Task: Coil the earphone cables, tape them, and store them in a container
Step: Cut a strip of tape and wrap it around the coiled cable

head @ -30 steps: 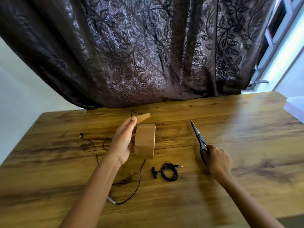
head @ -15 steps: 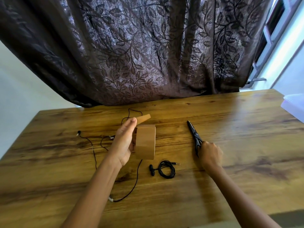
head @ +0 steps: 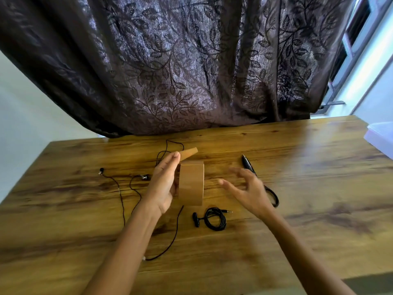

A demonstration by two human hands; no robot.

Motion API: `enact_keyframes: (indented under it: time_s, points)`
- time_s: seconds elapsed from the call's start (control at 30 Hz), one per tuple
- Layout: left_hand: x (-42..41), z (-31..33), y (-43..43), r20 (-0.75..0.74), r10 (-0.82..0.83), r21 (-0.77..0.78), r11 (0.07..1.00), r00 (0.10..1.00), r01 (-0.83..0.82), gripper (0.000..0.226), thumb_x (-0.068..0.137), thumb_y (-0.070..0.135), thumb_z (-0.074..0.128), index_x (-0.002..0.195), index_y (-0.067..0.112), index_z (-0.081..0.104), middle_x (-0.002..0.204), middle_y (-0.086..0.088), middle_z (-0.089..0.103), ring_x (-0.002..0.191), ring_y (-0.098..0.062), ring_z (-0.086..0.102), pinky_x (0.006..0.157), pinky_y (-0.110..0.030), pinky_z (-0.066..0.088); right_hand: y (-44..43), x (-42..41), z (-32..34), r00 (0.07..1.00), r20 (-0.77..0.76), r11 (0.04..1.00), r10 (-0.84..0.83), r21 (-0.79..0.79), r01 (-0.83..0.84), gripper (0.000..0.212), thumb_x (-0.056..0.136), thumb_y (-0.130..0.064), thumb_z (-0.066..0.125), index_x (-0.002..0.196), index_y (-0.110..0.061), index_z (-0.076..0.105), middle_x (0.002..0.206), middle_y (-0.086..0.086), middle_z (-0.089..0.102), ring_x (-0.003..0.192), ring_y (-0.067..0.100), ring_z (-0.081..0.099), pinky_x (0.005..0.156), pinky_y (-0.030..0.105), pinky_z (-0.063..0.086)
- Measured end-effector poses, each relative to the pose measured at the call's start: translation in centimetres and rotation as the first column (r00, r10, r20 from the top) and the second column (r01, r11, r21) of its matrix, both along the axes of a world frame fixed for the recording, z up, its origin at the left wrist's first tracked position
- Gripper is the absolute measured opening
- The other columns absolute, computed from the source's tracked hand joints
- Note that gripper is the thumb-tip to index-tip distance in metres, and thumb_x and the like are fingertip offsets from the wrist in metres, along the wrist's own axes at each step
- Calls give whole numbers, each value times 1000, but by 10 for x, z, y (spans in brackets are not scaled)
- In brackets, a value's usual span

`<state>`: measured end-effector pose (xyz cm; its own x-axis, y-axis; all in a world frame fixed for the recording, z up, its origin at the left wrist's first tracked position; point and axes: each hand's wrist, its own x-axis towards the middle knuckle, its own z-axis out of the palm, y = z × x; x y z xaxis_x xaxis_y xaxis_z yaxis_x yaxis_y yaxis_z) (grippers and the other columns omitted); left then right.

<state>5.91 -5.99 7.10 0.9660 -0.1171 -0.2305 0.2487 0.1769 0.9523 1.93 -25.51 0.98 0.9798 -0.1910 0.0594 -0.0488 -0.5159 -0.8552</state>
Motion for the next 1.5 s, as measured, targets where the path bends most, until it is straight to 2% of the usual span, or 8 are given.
enact_keyframes:
  time_s: [0.07, 0.2, 0.37, 0.6, 0.73, 0.87, 1.37, 1.5]
  points:
    - [0, -1, -2, 3, -4, -6, 1000, 1000, 4, 15, 92, 35, 49, 94, 31, 63, 89, 2, 65, 87, -17, 58, 74, -35, 46, 17, 0, 13, 984, -45, 961, 170, 227, -156, 89, 62, -70, 66, 137, -32, 37, 141, -9, 40, 126, 8, 39, 102, 41, 42]
    - [1, -3, -3, 21, -19, -2, 1000, 1000, 19, 17, 91, 37, 48, 99, 31, 62, 95, -1, 66, 94, -21, 60, 80, -41, 49, 38, 4, 19, 933, -65, 856, 355, 424, -296, 113, 50, -63, 74, 145, -37, 18, 147, -8, 31, 131, 13, 36, 105, 42, 39]
    - [1, -4, 1, 29, -28, 12, 1000, 999, 28, 26, 92, 37, 47, 110, 27, 62, 101, -4, 66, 92, -20, 60, 72, -36, 49, 42, 11, 14, 955, -42, 866, 294, 434, -248, 94, 46, -51, 81, 129, -39, 37, 126, -11, 51, 113, 9, 51, 92, 32, 50]
    - [5, -10, 6, -6, -46, 111, 993, 999, 46, 27, 95, 31, 46, 119, 22, 56, 106, -4, 67, 92, -17, 66, 70, -30, 56, 23, 23, 12, 986, -37, 956, 162, 254, -148, 103, 43, -45, 85, 134, -25, 41, 122, -6, 47, 107, 8, 50, 85, 32, 55]
    - [10, -9, 9, 24, -35, 136, 990, 999, 31, 28, 96, 28, 44, 119, 18, 55, 105, -4, 70, 95, -18, 67, 82, -35, 55, 1, 37, -2, 996, -84, 990, 44, -129, -54, 106, 49, -46, 87, 139, -21, 35, 127, 1, 42, 118, 20, 41, 99, 40, 44]
    - [11, -9, 10, 22, -45, 115, 992, 999, 42, 19, 96, 26, 44, 107, 20, 58, 101, -5, 71, 94, -20, 68, 81, -35, 55, -15, 47, -12, 992, -125, 887, 0, -458, -57, 106, 56, -49, 82, 142, -16, 30, 141, 6, 37, 129, 28, 27, 104, 42, 37]
    - [12, -16, 9, -16, -48, 82, 995, 999, 49, 18, 97, 21, 44, 96, 19, 61, 92, -4, 72, 85, -19, 69, 77, -32, 54, -31, 62, -27, 964, -241, 846, -110, -532, -36, 106, 55, -66, 74, 140, -19, 34, 141, 9, 41, 126, 30, 31, 99, 46, 40]
    - [10, -19, 6, -19, -64, 70, 995, 998, 65, 18, 96, 21, 44, 97, 19, 62, 92, -4, 73, 86, -19, 69, 77, -32, 54, -15, 52, -15, 994, -57, 903, -94, -426, 60, 70, 68, -55, 72, 125, -17, 54, 133, 5, 49, 126, 25, 36, 102, 39, 37]
